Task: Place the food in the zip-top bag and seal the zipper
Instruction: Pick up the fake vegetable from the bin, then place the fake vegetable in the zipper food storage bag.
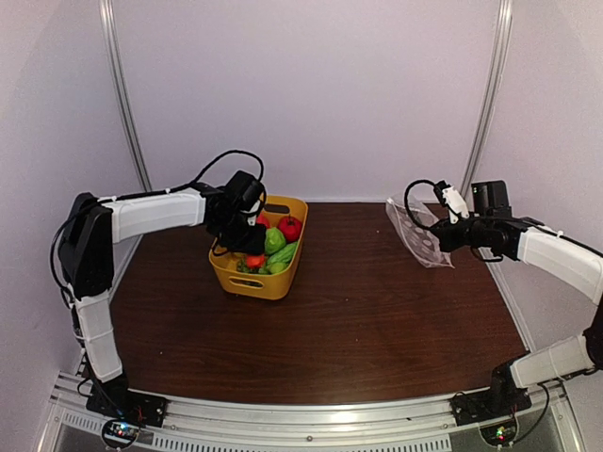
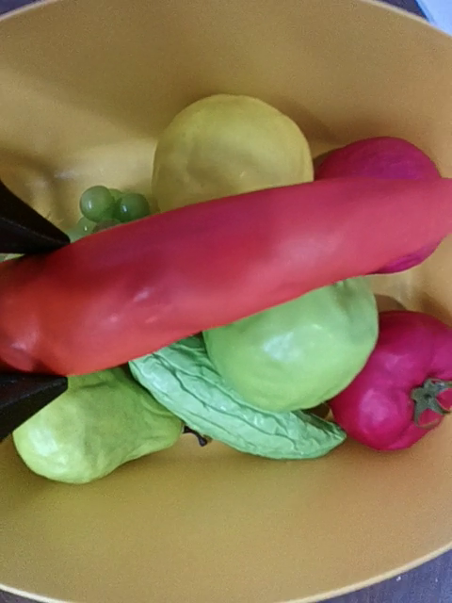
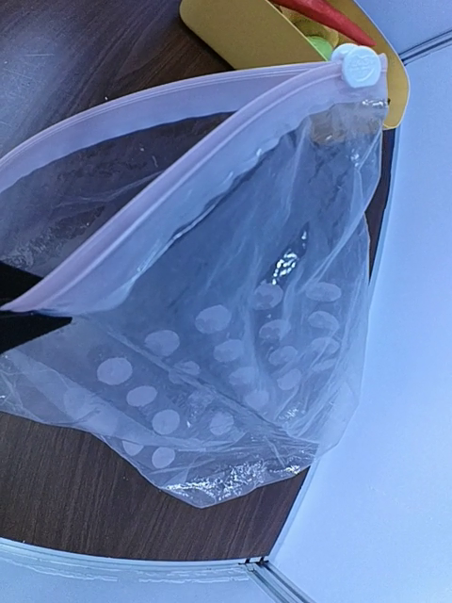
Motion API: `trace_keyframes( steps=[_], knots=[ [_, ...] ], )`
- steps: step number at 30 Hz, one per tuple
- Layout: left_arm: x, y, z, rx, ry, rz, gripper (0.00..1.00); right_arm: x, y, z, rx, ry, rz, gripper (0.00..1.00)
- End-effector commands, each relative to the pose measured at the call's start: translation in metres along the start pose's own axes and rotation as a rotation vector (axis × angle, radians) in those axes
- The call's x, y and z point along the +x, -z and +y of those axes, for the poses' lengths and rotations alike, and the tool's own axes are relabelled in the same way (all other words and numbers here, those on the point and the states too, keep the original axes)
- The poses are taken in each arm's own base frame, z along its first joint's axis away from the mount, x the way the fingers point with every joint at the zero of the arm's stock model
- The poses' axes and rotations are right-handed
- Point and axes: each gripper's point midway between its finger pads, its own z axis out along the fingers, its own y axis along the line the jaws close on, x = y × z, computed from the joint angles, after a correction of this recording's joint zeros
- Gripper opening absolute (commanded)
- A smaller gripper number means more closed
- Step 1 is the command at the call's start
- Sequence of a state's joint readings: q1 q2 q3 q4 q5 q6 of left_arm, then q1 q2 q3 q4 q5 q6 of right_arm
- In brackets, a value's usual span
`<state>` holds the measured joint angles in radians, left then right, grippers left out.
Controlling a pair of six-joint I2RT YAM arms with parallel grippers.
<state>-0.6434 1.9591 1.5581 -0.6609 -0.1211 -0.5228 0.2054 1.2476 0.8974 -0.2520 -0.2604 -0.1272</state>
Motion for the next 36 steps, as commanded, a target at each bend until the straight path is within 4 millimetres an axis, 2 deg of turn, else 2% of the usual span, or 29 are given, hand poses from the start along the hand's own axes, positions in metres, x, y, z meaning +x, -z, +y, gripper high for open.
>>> trace_keyframes(
  steps=[1,6,8,13,18,21,27,31,36],
  knots=[
    [-0.039,0.065,-0.011,0.067,-0.047,-0.155,0.18,-0.009,0.004,-0.003,0.021,0.007,0.001,0.00],
    [-0.047,0.110,-0.026,0.157,-0.082,-0.224,0.18,-0.017,0.005,-0.006,0.033,0.011,0.002,0.00],
    [-0.049,0.129,-0.038,0.217,-0.111,-0.251,0.18,-0.021,0.004,-0.008,0.042,0.011,-0.002,0.00],
    [-0.046,0.179,-0.091,0.451,-0.225,-0.338,0.17,-0.032,-0.003,-0.013,0.065,0.010,0.002,0.00],
    [-0.030,0.206,-0.146,0.676,-0.284,-0.347,0.16,-0.043,-0.008,-0.016,0.092,0.014,-0.004,0.00],
    [-0.007,0.213,-0.184,0.826,-0.333,-0.312,0.15,-0.048,-0.012,-0.016,0.117,0.018,-0.003,0.00],
    [0.038,0.208,-0.239,1.038,-0.387,-0.203,0.15,-0.047,-0.023,0.013,0.103,0.088,0.017,0.00],
    [0.057,0.197,-0.261,1.136,-0.369,-0.129,0.14,-0.048,-0.027,0.022,0.087,0.100,0.025,0.00],
    [0.062,0.175,-0.278,1.212,-0.274,-0.036,0.13,-0.050,-0.028,0.039,0.057,0.124,0.019,0.00]
  ],
)
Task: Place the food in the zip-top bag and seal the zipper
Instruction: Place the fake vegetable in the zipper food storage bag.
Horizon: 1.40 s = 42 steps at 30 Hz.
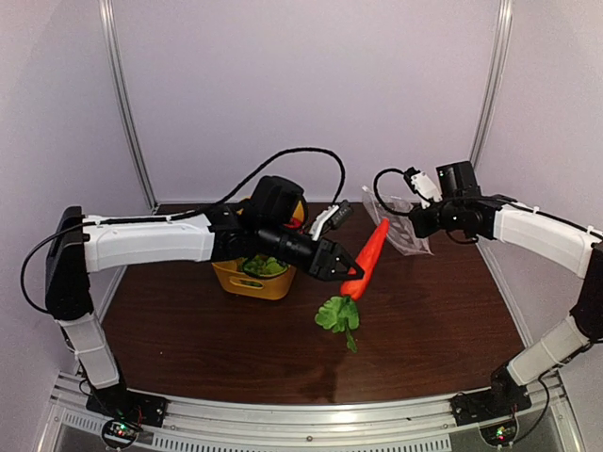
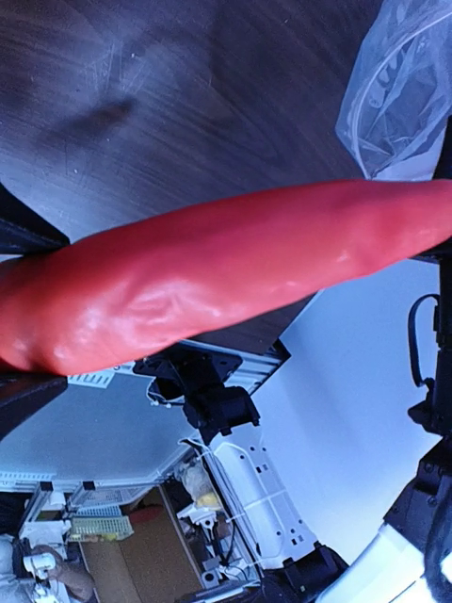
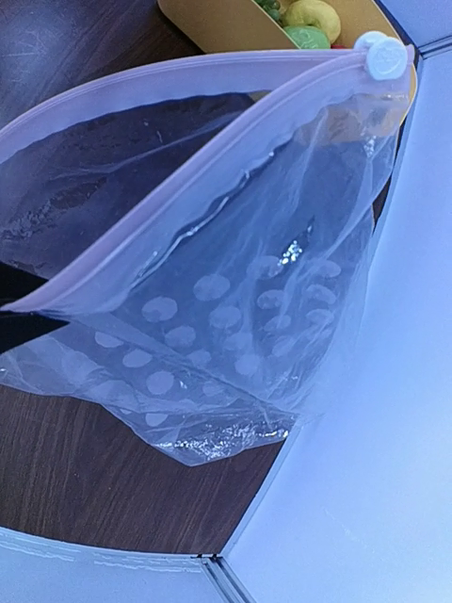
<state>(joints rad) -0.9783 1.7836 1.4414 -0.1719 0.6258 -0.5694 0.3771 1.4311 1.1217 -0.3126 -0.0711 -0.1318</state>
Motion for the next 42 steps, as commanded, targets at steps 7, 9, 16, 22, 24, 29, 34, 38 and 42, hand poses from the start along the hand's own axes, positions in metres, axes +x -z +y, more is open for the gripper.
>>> trace_keyframes(
  steps=[7,9,16,22,24,29,34,38,42],
  knots=[
    [-0.024,-0.041,-0.005,0.251,0.229,-0.063,0.08,-0.008,0.002,0.020,0.000,0.047,-0.012,0.00],
    [-0.029,-0.046,0.001,0.253,0.281,-0.084,0.08,-0.007,0.003,0.023,0.000,0.056,-0.011,0.00],
    [-0.053,-0.057,0.021,0.260,0.453,-0.219,0.07,-0.007,0.011,0.029,-0.008,0.064,-0.028,0.00],
    [-0.077,-0.063,0.050,0.304,0.672,-0.351,0.04,-0.007,0.020,0.032,-0.011,0.070,-0.033,0.00],
    [-0.089,-0.061,0.058,0.306,0.685,-0.403,0.01,-0.011,0.027,0.033,-0.014,0.072,-0.045,0.00],
    [-0.114,-0.056,0.075,0.256,0.655,-0.505,0.00,-0.009,0.039,0.034,-0.022,0.096,-0.024,0.00],
    [-0.123,-0.058,0.085,0.235,0.655,-0.555,0.00,0.001,0.045,0.045,-0.091,0.104,0.008,0.00],
    [-0.130,-0.056,0.094,0.209,0.657,-0.612,0.01,0.006,0.048,0.058,-0.166,0.092,0.035,0.00],
    [-0.135,-0.060,0.108,0.054,0.605,-0.605,0.01,-0.001,0.054,0.061,-0.185,0.058,0.022,0.00]
  ],
)
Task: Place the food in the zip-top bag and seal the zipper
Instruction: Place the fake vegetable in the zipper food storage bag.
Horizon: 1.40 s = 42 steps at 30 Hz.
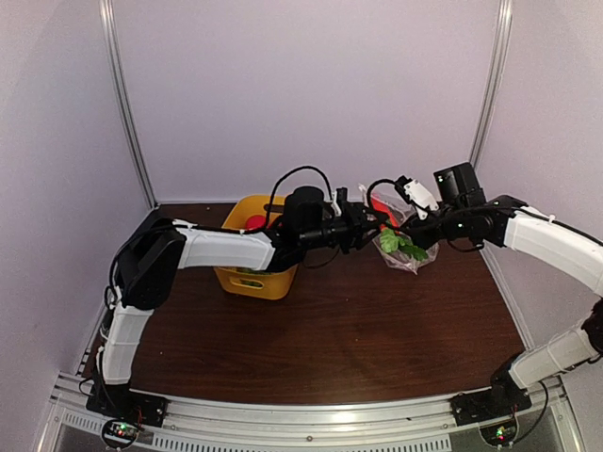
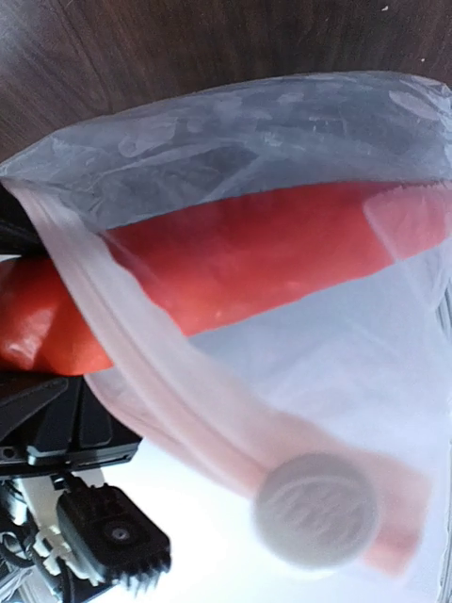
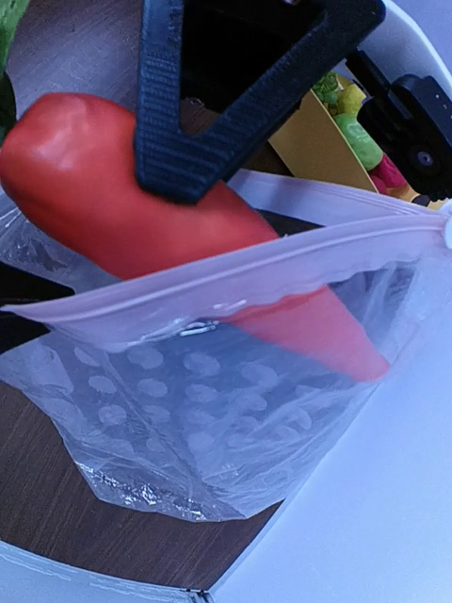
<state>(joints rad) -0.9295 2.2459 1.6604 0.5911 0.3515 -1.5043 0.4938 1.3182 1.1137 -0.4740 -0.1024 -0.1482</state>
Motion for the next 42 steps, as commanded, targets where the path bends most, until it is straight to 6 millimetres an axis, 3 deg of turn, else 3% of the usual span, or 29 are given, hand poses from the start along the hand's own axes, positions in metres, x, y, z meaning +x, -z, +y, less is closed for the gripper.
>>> trace_keyframes(
  steps=[1,6,11,13,16,22,24,29,32,35,36,39,41,42],
  knots=[
    [-0.023,-0.007,-0.001,-0.092,-0.144,-0.093,0.02,-0.012,0.015,0.010,-0.055,-0.032,-0.021,0.00],
    [-0.040,-0.002,0.013,-0.231,-0.260,-0.161,0.03,-0.021,0.022,0.020,-0.124,-0.040,-0.002,0.00],
    [-0.040,-0.001,0.023,-0.273,-0.288,-0.195,0.08,-0.024,0.023,0.040,-0.249,-0.076,0.016,0.00],
    [-0.037,-0.004,0.022,-0.270,-0.301,-0.184,0.16,-0.025,0.022,0.043,-0.272,-0.089,0.019,0.00],
    [-0.030,-0.009,0.004,-0.214,-0.331,-0.152,0.38,-0.028,0.021,0.040,-0.265,-0.100,0.014,0.00],
    [-0.014,-0.009,-0.046,-0.110,-0.409,-0.105,0.70,-0.028,0.013,0.007,-0.148,-0.154,0.006,0.00],
    [-0.009,-0.004,-0.055,-0.092,-0.402,-0.100,0.96,-0.028,0.011,-0.004,-0.119,-0.176,-0.001,0.00],
    [-0.003,0.007,-0.074,-0.068,-0.402,-0.081,0.98,-0.029,0.011,-0.027,-0.058,-0.205,-0.011,0.00],
    [0.000,0.012,-0.110,-0.016,-0.509,-0.047,0.98,-0.026,0.009,-0.049,0.017,-0.210,-0.010,0.00],
    [0.006,0.026,-0.144,0.021,-0.640,-0.010,0.98,-0.035,0.018,-0.093,0.125,-0.219,-0.036,0.00],
    [0.006,0.033,-0.147,-0.003,-0.683,-0.014,0.98,-0.043,0.026,-0.109,0.153,-0.224,-0.055,0.00],
    [-0.013,0.068,-0.128,-0.201,-0.831,-0.076,0.98,-0.070,0.058,-0.151,0.272,-0.204,-0.120,0.00],
    [-0.027,0.094,-0.101,-0.344,-0.888,-0.085,0.98,-0.083,0.066,-0.155,0.322,-0.166,-0.184,0.00],
    [-0.034,0.107,-0.086,-0.411,-0.894,-0.071,0.98,-0.080,0.057,-0.140,0.291,-0.139,-0.168,0.00]
  ],
)
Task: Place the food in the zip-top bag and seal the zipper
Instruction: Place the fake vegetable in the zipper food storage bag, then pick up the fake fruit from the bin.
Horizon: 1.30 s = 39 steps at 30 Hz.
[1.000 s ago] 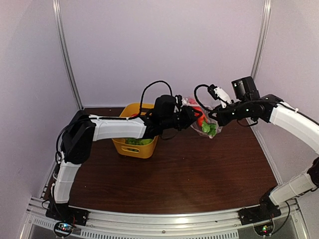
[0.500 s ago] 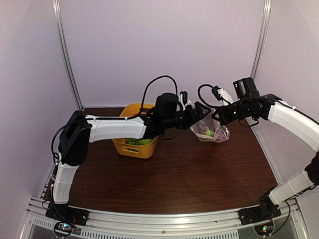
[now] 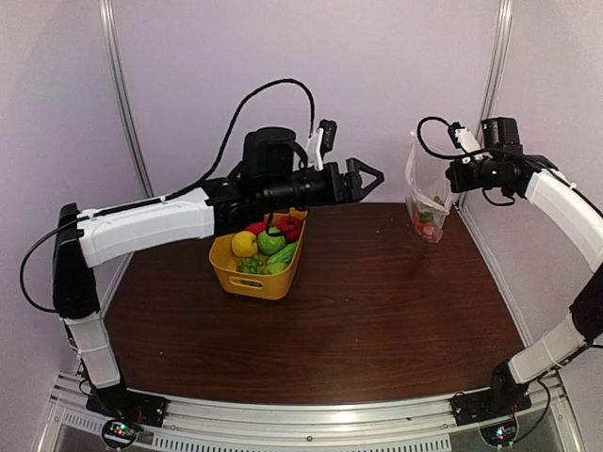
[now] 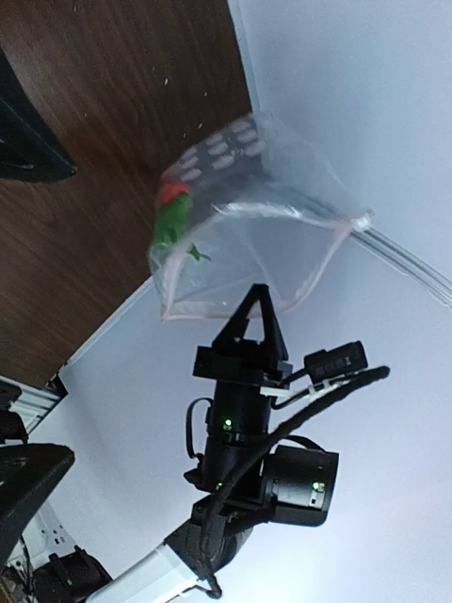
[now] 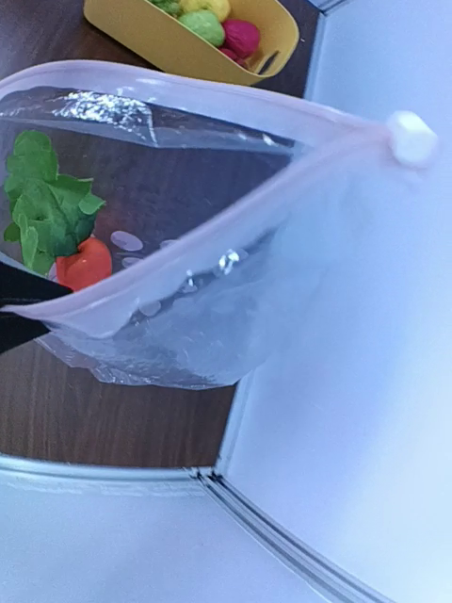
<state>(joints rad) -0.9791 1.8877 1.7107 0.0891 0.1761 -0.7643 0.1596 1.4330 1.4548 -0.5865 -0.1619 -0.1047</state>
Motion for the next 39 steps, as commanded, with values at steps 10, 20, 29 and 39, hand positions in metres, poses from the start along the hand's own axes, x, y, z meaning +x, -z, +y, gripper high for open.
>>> trace_keyframes(
  steps=[10,20,29,39],
  knots=[
    [0.044,0.122,0.170,-0.627,-0.326,0.379,0.90,0.099,-0.025,0.110,-0.206,0.312,0.173,0.00],
    [0.075,0.151,0.228,-0.810,-0.303,0.580,0.87,0.126,-0.007,0.161,-0.529,0.306,0.133,0.00],
    [0.085,0.165,0.261,-0.889,-0.239,0.722,0.86,0.142,-0.004,0.154,-0.538,0.277,0.130,0.00],
    [0.087,0.185,0.305,-0.979,-0.092,0.744,0.73,0.134,-0.002,0.141,-0.509,0.244,0.115,0.00]
  ],
)
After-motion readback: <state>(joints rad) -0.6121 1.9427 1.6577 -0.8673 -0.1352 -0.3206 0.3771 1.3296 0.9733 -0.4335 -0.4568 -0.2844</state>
